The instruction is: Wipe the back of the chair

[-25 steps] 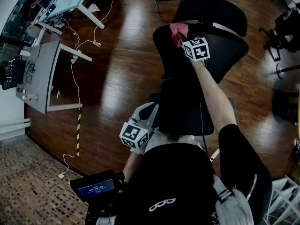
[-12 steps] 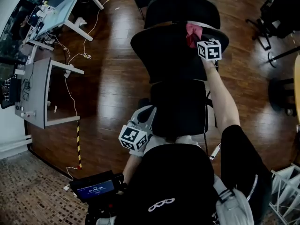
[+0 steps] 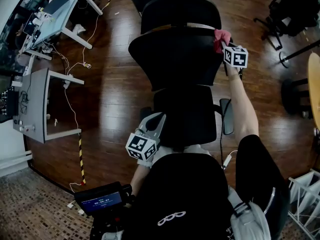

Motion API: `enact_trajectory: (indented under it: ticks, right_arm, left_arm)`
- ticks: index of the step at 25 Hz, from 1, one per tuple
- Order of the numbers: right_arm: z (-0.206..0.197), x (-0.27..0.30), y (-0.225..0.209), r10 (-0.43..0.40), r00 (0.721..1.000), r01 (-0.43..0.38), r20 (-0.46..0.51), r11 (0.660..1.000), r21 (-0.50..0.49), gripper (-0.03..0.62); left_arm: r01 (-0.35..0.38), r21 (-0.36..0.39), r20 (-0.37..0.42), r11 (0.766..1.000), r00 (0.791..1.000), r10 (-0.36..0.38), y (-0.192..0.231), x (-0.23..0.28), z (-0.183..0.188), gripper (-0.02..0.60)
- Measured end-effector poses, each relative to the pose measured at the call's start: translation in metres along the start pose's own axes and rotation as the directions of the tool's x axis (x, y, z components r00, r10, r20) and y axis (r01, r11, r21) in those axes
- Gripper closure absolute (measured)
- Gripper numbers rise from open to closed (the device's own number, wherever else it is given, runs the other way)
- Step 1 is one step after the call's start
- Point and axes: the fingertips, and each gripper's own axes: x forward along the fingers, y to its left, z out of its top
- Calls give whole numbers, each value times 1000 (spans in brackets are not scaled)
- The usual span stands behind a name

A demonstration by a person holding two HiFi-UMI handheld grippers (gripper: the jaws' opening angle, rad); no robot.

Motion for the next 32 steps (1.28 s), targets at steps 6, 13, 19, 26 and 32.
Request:
enact_trajectory:
  ticks: [6, 13, 19, 26, 32]
  right_arm:
    - [-7, -14, -31, -97, 995, 98, -16, 995, 33, 548]
    - [-27, -39, -82, -362, 928, 364, -92, 931, 16, 548]
    - [-42, -19, -48, -341, 929, 331, -141, 939, -92, 548]
    - [-32, 25, 38, -243, 961, 224, -129, 963, -148, 548]
    - [-19, 51, 139, -111, 989, 86, -101, 971, -221, 548]
  left_arm:
    - [1, 2, 1, 1000, 1000, -1, 2, -1, 0, 592]
    - [3, 7, -5, 1000, 1000, -3, 4, -7, -1, 593]
    - [-22, -19, -7, 1000, 1000, 22, 13, -25, -9, 592]
    - [-64, -39, -13, 997, 998, 63, 30, -40, -14, 593]
    - [-79, -54, -16, 995, 997, 79, 46, -58, -15, 594]
